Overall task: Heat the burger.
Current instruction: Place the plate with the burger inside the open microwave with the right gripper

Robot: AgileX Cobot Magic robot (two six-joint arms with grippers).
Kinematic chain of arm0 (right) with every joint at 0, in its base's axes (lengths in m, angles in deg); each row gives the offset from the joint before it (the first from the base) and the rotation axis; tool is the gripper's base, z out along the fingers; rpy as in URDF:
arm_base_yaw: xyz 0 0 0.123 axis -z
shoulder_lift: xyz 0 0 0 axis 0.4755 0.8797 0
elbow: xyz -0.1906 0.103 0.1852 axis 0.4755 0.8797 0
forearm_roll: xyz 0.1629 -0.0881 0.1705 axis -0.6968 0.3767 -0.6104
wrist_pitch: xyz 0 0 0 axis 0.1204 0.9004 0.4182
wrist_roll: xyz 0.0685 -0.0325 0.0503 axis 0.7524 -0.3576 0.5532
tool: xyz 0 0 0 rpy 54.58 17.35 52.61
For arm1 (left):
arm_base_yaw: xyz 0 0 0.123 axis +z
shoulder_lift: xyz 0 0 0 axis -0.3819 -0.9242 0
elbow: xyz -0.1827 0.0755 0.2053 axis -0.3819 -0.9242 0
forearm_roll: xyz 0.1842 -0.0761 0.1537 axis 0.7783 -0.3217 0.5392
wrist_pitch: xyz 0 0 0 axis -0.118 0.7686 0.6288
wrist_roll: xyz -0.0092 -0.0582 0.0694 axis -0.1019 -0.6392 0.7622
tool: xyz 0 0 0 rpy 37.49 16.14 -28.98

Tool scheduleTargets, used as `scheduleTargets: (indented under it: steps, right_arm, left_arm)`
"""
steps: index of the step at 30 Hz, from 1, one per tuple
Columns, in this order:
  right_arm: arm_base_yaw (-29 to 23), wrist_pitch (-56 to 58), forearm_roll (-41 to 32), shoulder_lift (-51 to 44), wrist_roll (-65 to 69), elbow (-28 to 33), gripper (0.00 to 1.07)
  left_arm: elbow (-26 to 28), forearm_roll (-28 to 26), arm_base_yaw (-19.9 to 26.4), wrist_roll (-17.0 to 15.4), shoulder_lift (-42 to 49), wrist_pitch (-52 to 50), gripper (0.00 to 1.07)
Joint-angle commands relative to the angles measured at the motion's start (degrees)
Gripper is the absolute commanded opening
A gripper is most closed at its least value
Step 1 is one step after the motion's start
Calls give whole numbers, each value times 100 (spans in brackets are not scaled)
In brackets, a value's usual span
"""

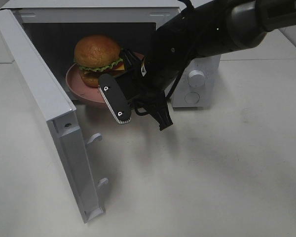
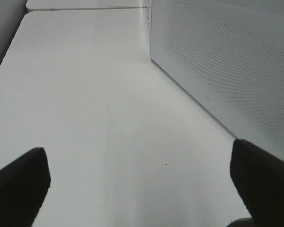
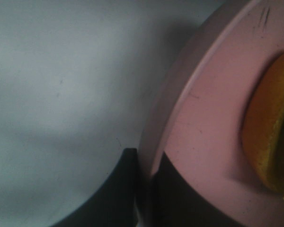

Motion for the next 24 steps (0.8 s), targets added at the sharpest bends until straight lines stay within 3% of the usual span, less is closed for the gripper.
scheduleTargets:
  steps: [1, 18, 24]
  right_arm:
    - [52, -246, 120, 80, 201, -292, 0]
    - [63, 201, 126, 1043, 527, -1782, 1]
    - [63, 195, 155, 1255, 613, -2063, 3]
  left_arm:
    - [-11, 0, -23, 6, 11, -17, 98]
    - [-11, 0, -23, 6, 11, -17, 98]
    - [-11, 0, -23, 6, 11, -17, 98]
